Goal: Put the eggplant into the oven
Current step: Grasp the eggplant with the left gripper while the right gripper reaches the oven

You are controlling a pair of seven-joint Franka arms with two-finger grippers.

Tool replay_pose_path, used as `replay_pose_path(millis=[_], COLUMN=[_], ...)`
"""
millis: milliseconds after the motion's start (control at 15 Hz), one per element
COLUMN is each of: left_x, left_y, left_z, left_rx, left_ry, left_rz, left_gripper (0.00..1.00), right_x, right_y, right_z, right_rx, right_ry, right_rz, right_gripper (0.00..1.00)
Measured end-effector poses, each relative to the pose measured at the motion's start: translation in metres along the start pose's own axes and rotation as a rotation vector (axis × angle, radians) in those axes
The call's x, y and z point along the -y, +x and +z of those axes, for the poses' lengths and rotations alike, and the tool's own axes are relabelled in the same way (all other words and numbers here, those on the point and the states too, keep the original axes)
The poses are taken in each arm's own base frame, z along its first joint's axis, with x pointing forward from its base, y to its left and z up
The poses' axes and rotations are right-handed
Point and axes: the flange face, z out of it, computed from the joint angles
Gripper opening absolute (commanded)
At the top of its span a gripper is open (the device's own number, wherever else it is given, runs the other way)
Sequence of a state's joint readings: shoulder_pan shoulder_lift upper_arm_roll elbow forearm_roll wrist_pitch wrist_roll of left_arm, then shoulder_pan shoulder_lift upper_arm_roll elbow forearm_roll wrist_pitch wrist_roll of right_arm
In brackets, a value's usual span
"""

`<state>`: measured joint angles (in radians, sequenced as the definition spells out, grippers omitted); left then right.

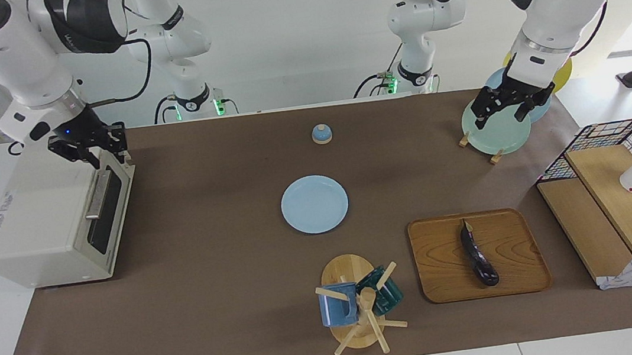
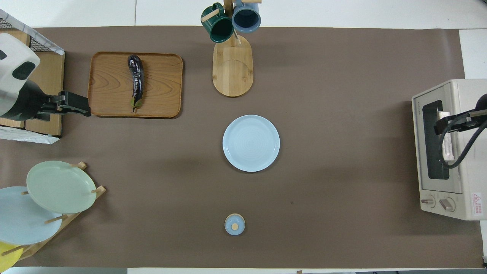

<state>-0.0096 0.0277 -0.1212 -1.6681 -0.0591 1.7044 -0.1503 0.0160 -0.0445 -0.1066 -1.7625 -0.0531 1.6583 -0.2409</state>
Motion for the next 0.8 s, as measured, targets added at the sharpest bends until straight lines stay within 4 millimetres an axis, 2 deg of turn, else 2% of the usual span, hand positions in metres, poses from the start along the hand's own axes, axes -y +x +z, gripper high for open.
replay_pose_path(millis=[133, 333, 533, 667, 800], left_x=[-0.001, 0.002, -0.006, -0.016, -0.014], left_y=[0.026, 0.079, 0.121, 0.142, 0.153], left_z=[0.036, 0.117, 0.190, 0.225, 0.244], left_rx=[0.007, 0.021, 0.021, -0.006, -0.035], left_ry=[-0.028, -0.047, -0.065, -0.065, -0.065], left_rz=[-0.009, -0.025, -0.024, -0.008, -0.010], left_gripper=[1.00, 1.00, 1.00, 1.00, 1.00], right_x=[-0.014, -0.028, -0.028, -0.028, -0.030], right_y=[-0.006, -0.013, -0.014, -0.013, -0.011], right_z=[0.020, 0.042, 0.060, 0.068, 0.076], right_rx=[-0.017, 0.004, 0.021, 0.020, 0.015], right_ry=[-0.004, -0.047, -0.101, -0.130, -0.137], right_rz=[0.006, 0.069, 0.156, 0.164, 0.164], right_gripper=[0.00, 0.00, 0.00, 0.00, 0.00])
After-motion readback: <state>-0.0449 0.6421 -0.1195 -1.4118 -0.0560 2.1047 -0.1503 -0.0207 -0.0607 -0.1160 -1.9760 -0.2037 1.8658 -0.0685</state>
